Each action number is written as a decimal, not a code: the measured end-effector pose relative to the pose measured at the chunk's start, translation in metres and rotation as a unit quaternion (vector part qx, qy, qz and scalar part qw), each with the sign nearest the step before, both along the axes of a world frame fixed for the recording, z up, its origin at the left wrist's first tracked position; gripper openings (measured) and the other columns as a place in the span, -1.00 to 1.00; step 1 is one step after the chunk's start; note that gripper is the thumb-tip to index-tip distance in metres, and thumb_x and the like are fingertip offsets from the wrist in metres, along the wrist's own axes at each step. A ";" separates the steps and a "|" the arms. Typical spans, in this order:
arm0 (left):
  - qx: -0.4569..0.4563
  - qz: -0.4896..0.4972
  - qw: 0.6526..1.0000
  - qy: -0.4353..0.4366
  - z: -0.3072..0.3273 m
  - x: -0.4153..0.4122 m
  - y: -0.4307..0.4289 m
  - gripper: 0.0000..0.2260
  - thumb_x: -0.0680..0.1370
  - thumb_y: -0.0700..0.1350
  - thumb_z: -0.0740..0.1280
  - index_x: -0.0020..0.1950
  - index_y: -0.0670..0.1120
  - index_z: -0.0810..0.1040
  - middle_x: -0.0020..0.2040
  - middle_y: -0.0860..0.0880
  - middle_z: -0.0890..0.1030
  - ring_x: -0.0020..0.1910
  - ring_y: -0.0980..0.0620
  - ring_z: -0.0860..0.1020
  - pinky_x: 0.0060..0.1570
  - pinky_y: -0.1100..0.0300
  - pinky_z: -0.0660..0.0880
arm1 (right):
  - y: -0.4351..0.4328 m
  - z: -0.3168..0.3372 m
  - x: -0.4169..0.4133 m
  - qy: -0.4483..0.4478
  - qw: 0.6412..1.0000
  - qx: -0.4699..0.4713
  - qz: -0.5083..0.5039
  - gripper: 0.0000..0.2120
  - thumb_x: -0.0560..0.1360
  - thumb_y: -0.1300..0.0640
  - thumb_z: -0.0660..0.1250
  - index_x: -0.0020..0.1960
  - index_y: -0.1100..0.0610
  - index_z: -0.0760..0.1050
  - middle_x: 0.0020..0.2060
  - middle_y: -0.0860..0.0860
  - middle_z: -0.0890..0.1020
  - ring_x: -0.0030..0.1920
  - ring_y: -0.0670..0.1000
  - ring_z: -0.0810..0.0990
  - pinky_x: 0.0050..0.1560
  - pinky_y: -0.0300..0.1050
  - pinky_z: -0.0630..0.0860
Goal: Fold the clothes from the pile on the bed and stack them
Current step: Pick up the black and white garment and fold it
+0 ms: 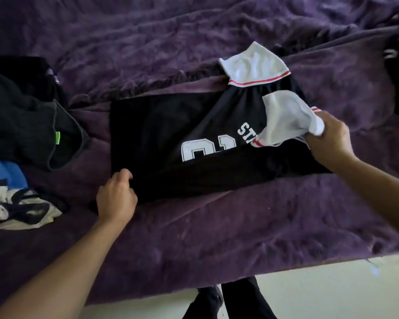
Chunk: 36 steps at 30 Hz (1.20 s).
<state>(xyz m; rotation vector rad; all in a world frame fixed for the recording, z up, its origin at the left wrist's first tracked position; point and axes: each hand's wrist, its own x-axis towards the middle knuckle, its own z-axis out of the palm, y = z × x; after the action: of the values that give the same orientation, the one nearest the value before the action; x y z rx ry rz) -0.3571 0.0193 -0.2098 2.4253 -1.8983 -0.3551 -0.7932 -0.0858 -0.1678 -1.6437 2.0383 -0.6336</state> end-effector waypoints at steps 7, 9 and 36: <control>-0.068 0.070 0.995 -0.033 0.004 0.014 -0.145 -0.77 0.48 -0.31 0.24 0.12 -0.21 0.52 0.04 -0.26 0.57 -0.04 -0.32 0.54 -0.09 -0.13 0.45 | -0.169 -0.006 0.012 0.050 0.997 0.042 0.029 -0.71 0.40 0.16 0.26 0.11 0.10 0.50 0.02 0.21 0.62 0.06 0.28 0.55 0.03 0.13 0.46; -0.071 0.094 0.992 -0.046 0.001 0.017 -0.186 -0.75 0.49 -0.30 0.22 0.15 -0.20 0.52 0.07 -0.29 0.58 0.00 -0.34 0.53 -0.02 -0.13 0.44 | -0.215 -0.016 0.017 0.072 0.995 0.058 0.039 -0.71 0.41 0.18 0.28 0.13 0.10 0.50 0.05 0.24 0.61 0.08 0.29 0.54 0.06 0.12 0.45; 0.121 -0.042 0.989 -0.073 -0.092 -0.074 -0.242 -0.51 0.51 -0.13 0.34 0.43 -0.11 0.35 0.45 -0.26 0.29 0.44 -0.25 0.23 0.35 -0.24 0.20 | -0.396 -0.097 0.026 -0.115 0.903 0.404 -0.095 -0.42 0.30 0.00 0.57 0.22 0.22 0.50 0.04 0.09 0.61 -0.01 0.07 0.60 0.05 -0.03 0.52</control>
<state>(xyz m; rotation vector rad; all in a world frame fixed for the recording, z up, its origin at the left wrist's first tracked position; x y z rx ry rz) -0.4313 -0.2223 -0.3017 2.5924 -2.1376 -0.4471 -0.7670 -0.4820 -0.2648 -0.8474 1.9065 0.0032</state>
